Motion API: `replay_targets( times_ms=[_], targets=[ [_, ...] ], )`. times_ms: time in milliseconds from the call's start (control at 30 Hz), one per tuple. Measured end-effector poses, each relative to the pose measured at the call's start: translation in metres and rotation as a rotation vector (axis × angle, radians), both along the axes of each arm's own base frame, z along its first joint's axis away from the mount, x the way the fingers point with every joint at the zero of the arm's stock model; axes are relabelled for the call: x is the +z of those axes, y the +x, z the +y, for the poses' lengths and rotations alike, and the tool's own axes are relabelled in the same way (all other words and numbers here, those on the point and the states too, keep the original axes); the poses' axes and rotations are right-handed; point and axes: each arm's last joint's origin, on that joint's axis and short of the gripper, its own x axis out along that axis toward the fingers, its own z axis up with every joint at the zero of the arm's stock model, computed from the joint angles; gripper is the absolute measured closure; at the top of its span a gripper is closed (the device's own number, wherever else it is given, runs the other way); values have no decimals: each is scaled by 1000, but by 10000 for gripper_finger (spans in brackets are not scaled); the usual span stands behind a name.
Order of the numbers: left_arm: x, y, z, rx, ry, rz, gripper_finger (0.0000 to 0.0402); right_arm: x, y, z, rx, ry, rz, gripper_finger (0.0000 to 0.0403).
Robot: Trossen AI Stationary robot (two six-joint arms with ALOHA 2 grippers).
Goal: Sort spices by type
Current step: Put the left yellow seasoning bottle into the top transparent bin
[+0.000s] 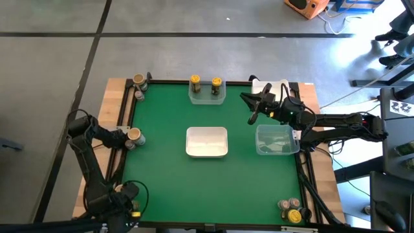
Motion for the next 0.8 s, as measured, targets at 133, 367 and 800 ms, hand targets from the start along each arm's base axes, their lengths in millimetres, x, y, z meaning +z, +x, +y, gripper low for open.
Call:
replay_targets(
  times_ms=[133, 367, 800],
  targets=[
    [-1, -1, -1, -8, 0, 11, 399, 0, 0, 0, 0, 0, 0, 364],
    [-15, -3, -2, -35, -22, 2, 396, 0, 0, 0, 0, 0, 1, 364],
    [-16, -2, 3, -44, 73, -86, 400, 0, 0, 0, 0, 0, 2, 364]
  ],
)
